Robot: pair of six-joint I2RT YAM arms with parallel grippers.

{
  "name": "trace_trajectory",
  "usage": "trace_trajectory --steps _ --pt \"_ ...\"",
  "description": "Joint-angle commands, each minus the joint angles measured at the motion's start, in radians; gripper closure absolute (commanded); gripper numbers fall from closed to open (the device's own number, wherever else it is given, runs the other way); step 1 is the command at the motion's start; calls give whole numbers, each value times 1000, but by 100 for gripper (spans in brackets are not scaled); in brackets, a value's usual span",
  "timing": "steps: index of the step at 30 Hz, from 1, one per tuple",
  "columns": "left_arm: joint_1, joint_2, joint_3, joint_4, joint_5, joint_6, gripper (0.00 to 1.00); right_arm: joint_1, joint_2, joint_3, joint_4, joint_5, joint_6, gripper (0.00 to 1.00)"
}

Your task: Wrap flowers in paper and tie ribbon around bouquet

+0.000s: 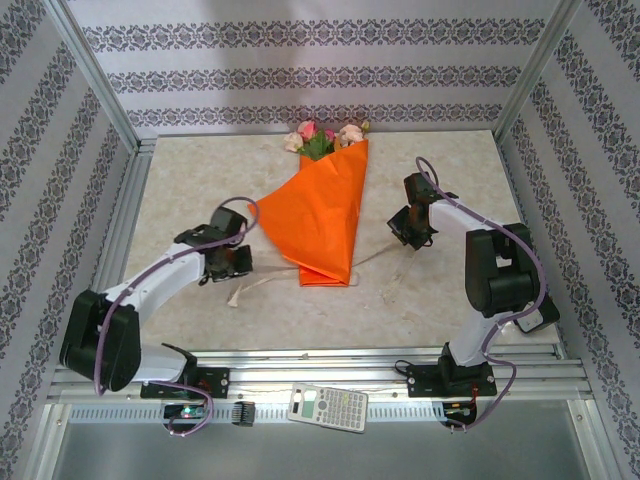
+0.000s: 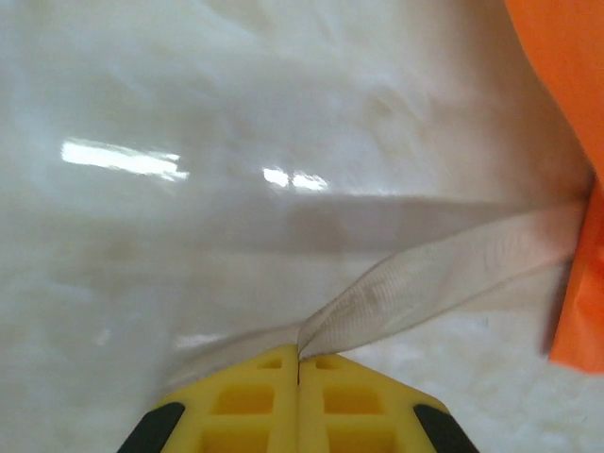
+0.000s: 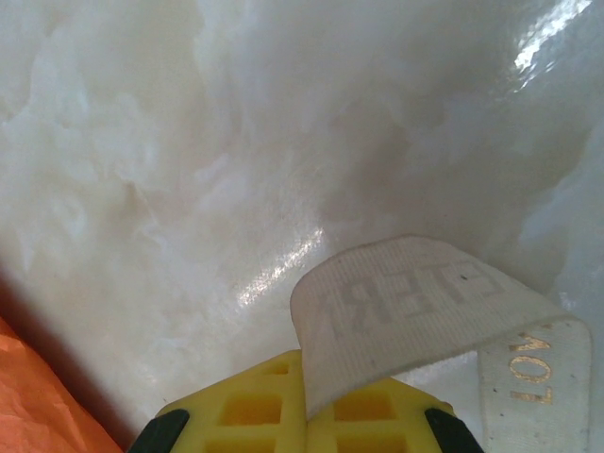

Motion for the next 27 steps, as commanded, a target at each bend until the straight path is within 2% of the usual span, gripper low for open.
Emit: trace_trajectory --steps 1,7,13,18,22,27 --pt "122 -33 -18 64 80 -97 100 -12 13 38 -3 14 -18 100" --pt "370 36 -2 179 194 -185 100 -32 32 73 -6 7 -26 100" --pt "533 168 132 246 228 -239 100 -61 64 130 -14 2 -33 100" --pt "581 312 287 273 235 -291 100 -90 105 189 -7 -14 -44 100" --pt "585 453 421 313 280 -336 100 -113 154 250 25 -42 -49 100" --pt "583 558 556 336 314 -388 100 -141 211 355 29 -58 -55 100"
